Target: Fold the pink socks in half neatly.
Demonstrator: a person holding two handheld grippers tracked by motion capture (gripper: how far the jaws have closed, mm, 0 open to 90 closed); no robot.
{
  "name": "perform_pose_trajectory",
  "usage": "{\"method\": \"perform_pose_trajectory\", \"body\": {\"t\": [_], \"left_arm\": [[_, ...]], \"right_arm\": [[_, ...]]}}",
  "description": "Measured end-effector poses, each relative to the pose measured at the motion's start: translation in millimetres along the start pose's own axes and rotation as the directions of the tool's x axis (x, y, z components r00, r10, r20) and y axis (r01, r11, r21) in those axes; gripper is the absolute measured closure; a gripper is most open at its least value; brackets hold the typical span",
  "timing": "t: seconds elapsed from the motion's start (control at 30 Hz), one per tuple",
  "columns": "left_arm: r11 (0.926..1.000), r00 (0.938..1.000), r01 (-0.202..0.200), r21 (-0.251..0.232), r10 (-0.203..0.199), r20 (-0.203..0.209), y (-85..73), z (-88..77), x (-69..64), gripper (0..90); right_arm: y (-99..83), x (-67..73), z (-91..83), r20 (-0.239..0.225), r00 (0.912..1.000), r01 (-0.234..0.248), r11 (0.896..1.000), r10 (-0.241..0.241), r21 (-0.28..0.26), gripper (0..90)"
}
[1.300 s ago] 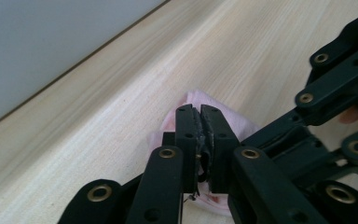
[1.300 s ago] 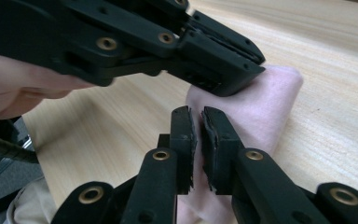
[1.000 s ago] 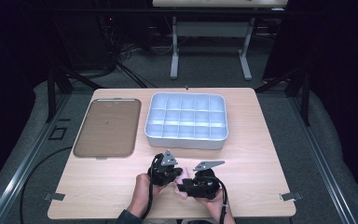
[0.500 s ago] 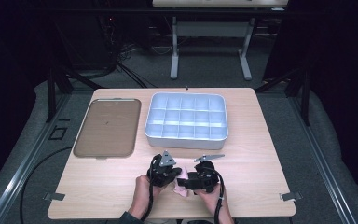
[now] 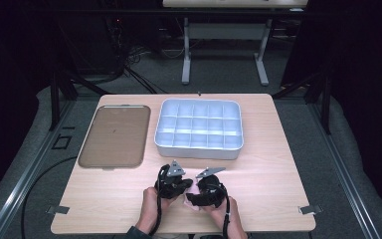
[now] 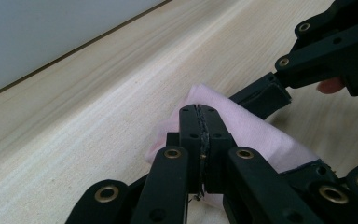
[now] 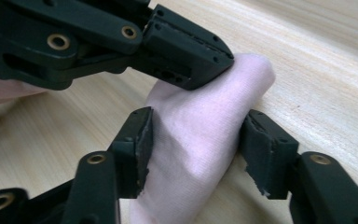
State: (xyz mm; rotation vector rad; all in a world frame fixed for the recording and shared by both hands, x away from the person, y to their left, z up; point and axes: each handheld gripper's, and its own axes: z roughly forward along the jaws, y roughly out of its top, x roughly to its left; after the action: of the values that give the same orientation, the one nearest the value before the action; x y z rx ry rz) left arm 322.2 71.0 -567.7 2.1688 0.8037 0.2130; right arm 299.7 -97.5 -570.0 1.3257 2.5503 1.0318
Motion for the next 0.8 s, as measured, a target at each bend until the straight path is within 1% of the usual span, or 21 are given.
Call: {"method": "perform_pose_trajectory", "body": {"t": [0.03, 0.07, 0.2, 0.23, 0.27, 0.33, 0.37, 0.4, 0.43, 0.47, 0.53, 0.57, 0.63, 0.67, 0.73, 0.8], "left_arm": [[1.0000, 1.0000, 0.001, -0.003, -0.001, -0.001, -0.3, 0.1, 0.4, 88.7], [1.0000, 1.0000, 0.002, -0.001, -0.002, 0.006, -0.4, -0.4, 1.4, 88.5], [0.9999, 1.0000, 0.003, -0.011, -0.003, 0.003, -0.9, -1.5, 1.7, 87.4], [0.9999, 1.0000, -0.001, -0.012, 0.001, 0.003, -0.9, -2.2, 2.1, 87.3], [0.9999, 1.0000, 0.000, -0.014, 0.000, 0.003, -1.0, -2.3, 2.2, 87.3], [0.9998, 1.0000, 0.006, -0.019, -0.006, 0.004, -1.3, -3.4, 2.9, 87.3], [0.9997, 1.0000, 0.001, -0.025, -0.001, 0.004, -1.4, -4.2, 4.0, 87.1], [0.9994, 0.9999, 0.014, -0.031, -0.014, 0.009, -1.8, -5.1, 4.1, 86.7], [0.9992, 0.9999, 0.012, -0.037, -0.011, 0.006, -2.0, -6.4, 4.9, 85.9], [0.9985, 0.9998, 0.018, -0.051, -0.018, 0.004, -2.4, -8.0, 5.2, 84.7], [0.9977, 0.9999, 0.013, -0.067, -0.013, -0.004, -2.6, -11.0, 5.1, 82.4], [0.9970, 0.9999, 0.007, -0.077, -0.008, -0.014, -2.4, -13.6, 4.7, 80.8], [0.9959, 0.9994, 0.007, -0.090, -0.010, -0.033, -2.1, -17.5, 4.7, 75.7], [0.9946, 0.9988, 0.010, -0.103, -0.015, -0.047, -2.3, -19.3, 5.1, 73.0], [0.9932, 0.9976, 0.022, -0.114, -0.030, -0.063, -2.6, -23.4, 6.8, 65.5], [0.9920, 0.9952, 0.036, -0.121, -0.046, -0.086, -4.0, -28.5, 10.4, 60.4]], "right_arm": [[0.6, 0.4, -0.2, -0.005, 1.0000, 0.005, 1.000, -0.005, 0.007, 46.5], [0.8, 0.4, 0.0, 0.003, 0.9999, 0.015, 1.000, -0.015, 0.011, 47.2], [3.2, -0.1, -0.3, -0.015, 0.9998, 0.012, 0.999, -0.012, 0.031, 49.8], [3.3, -0.3, -0.2, -0.019, 0.9998, 0.013, 0.999, -0.012, 0.031, 50.8], [3.0, -0.3, 0.3, -0.019, 0.9998, 0.009, 1.000, -0.008, 0.024, 51.7], [2.8, -0.6, -0.1, -0.023, 0.9997, 0.007, 1.000, -0.007, 0.027, 54.0], [2.6, -1.0, -0.2, -0.026, 0.9996, 0.007, 1.000, -0.006, 0.028, 55.4], [2.5, -2.2, -0.7, -0.039, 0.9992, 0.009, 0.999, -0.008, 0.031, 56.9], [2.2, -3.5, -0.6, -0.045, 0.9990, 0.009, 1.000, -0.008, 0.028, 58.3], [2.2, -4.4, -0.7, -0.058, 0.9983, 0.001, 1.000, 0.000, 0.029, 59.6], [1.8, -5.6, -0.4, -0.072, 0.9974, -0.003, 1.000, 0.005, 0.024, 61.4], [1.6, -5.7, -0.1, -0.068, 0.9977, -0.005, 1.000, 0.006, 0.023, 62.1], [1.2, -5.8, 0.0, -0.074, 0.9972, -0.004, 1.000, 0.006, 0.021, 63.0], [1.2, -5.9, 0.0, -0.075, 0.9972, -0.004, 1.000, 0.006, 0.021, 63.3], [1.0, -6.7, 0.1, -0.079, 0.9968, -0.003, 1.000, 0.004, 0.021, 63.9], [0.7, -7.0, 0.5, -0.086, 0.9962, -0.010, 1.000, 0.011, 0.014, 64.2]]}}
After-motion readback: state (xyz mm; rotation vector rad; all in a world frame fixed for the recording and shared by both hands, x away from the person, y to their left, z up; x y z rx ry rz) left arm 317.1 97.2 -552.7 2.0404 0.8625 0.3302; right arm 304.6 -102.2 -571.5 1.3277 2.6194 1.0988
